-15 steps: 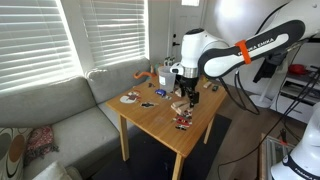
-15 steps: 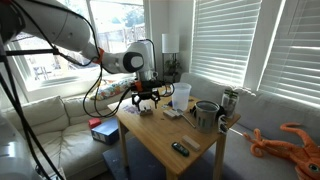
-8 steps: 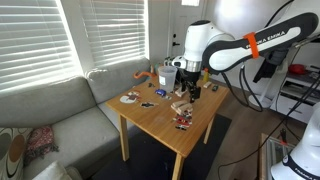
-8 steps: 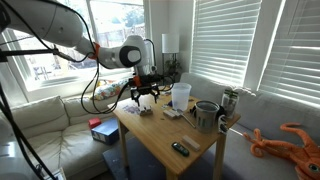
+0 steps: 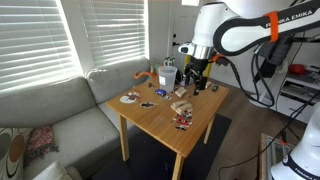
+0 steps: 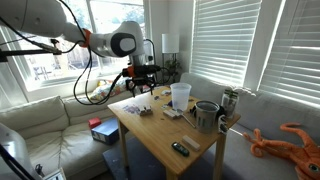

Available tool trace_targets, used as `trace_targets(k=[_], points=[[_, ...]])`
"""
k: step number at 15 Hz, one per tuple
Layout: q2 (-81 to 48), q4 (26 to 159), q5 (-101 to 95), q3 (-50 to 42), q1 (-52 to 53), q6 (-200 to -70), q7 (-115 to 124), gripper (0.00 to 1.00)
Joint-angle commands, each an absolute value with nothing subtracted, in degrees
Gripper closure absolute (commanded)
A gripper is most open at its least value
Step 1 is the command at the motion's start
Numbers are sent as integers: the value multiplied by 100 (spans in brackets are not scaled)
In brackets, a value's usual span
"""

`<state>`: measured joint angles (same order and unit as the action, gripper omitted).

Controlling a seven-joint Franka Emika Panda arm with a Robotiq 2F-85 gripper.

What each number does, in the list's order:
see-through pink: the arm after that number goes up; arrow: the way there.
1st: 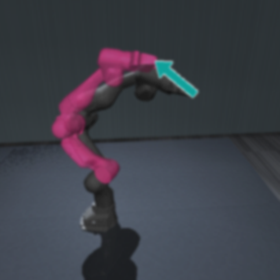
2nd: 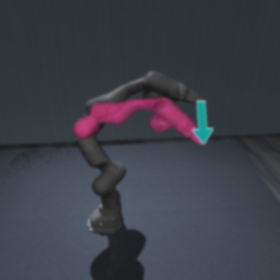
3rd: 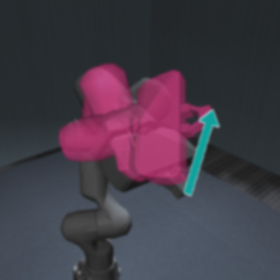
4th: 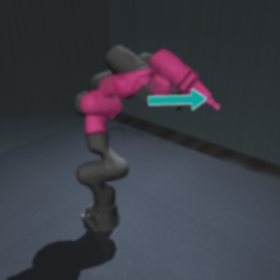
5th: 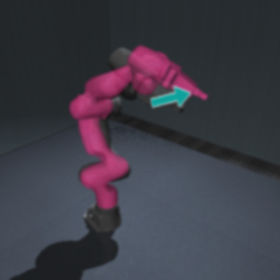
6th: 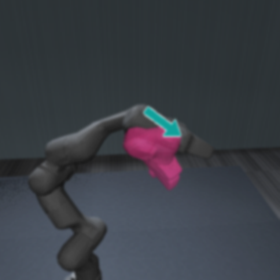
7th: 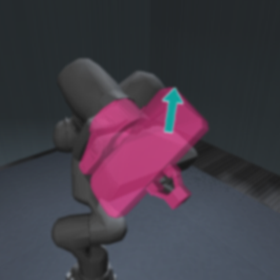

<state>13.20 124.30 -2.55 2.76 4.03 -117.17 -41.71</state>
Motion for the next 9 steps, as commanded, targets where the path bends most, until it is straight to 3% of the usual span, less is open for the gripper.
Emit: trace_targets(k=[1,9], points=[[1631,12390,-45,134,514,-11372,-4270,0],[1665,12374,-168,141,540,-11411,-4148,0]])
